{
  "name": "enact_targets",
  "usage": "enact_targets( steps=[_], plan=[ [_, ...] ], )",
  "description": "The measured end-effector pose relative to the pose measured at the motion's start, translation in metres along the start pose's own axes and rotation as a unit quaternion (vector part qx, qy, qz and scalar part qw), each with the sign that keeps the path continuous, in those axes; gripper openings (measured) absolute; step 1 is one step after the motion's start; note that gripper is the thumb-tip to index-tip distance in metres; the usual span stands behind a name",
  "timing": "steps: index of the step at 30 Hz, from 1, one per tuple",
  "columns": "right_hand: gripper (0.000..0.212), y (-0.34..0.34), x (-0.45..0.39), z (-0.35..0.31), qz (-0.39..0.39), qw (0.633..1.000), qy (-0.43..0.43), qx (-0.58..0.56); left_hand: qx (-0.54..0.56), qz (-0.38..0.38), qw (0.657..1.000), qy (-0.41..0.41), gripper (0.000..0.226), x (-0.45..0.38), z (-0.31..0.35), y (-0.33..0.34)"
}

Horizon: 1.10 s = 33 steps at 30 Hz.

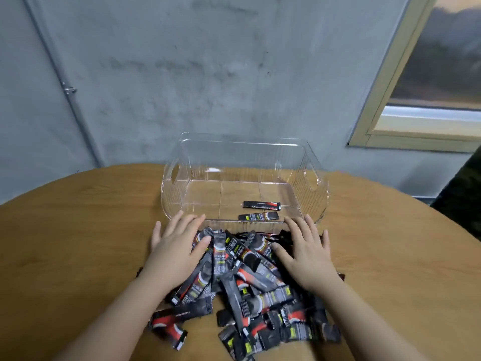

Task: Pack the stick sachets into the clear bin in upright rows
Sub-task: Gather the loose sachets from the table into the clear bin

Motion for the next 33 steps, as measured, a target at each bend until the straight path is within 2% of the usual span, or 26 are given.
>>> enact_targets(
  steps=[2,5,7,10,13,17,19,21,25,29,33],
  plan=[
    [0.091,-0.003,0.006,0.000,-0.020,1.000,-0.002,0.000,0.002,-0.018,1.000,-0.005,0.058,0.008,0.004,-0.003],
    [0.078,-0.011,0.017,-0.001,-0.056,0.998,-0.001,0.010,0.006,-0.043,0.999,-0.003,0.060,0.020,0.008,-0.008],
    [0.083,-0.017,0.023,-0.001,-0.077,0.997,-0.004,0.000,0.010,-0.053,0.999,0.002,0.064,0.029,0.011,-0.012],
    [0.118,-0.022,0.034,0.001,-0.101,0.994,-0.014,-0.026,0.057,-0.041,0.997,0.019,0.092,0.050,0.015,-0.017],
    [0.115,-0.029,0.048,-0.004,-0.080,0.993,-0.027,-0.088,0.089,-0.009,0.996,-0.009,0.122,0.071,0.008,-0.019],
    [0.122,-0.018,0.071,-0.034,-0.079,0.991,-0.062,-0.087,0.074,-0.051,0.994,-0.064,0.140,0.081,0.007,0.003],
    [0.127,-0.002,0.077,-0.045,-0.091,0.992,-0.078,-0.049,0.071,-0.068,0.993,-0.070,0.140,0.080,0.012,0.015],
    [0.121,0.010,0.075,-0.047,-0.087,0.993,-0.076,-0.018,0.056,-0.072,0.994,-0.063,0.137,0.077,0.014,0.021],
    [0.109,0.013,0.061,-0.041,-0.068,0.995,-0.065,-0.025,0.051,-0.049,0.996,-0.056,0.125,0.072,0.012,0.022],
    [0.081,0.007,0.051,-0.042,-0.050,0.993,-0.084,-0.060,0.071,-0.006,0.996,-0.044,0.124,0.064,0.006,0.023],
    [0.064,0.001,0.043,-0.043,-0.034,0.990,-0.108,-0.086,0.098,0.051,0.993,-0.031,0.119,0.058,-0.003,0.020]
  ],
)
Point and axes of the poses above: each hand's wrist, its own x-axis away from the middle knuckle, its own y-axis out of the palm, z = x × y, the point moved 6 cm from there along -x, towards the middle knuckle, and after that the axes turned 9 degrees about y, right-handed, at the moved point
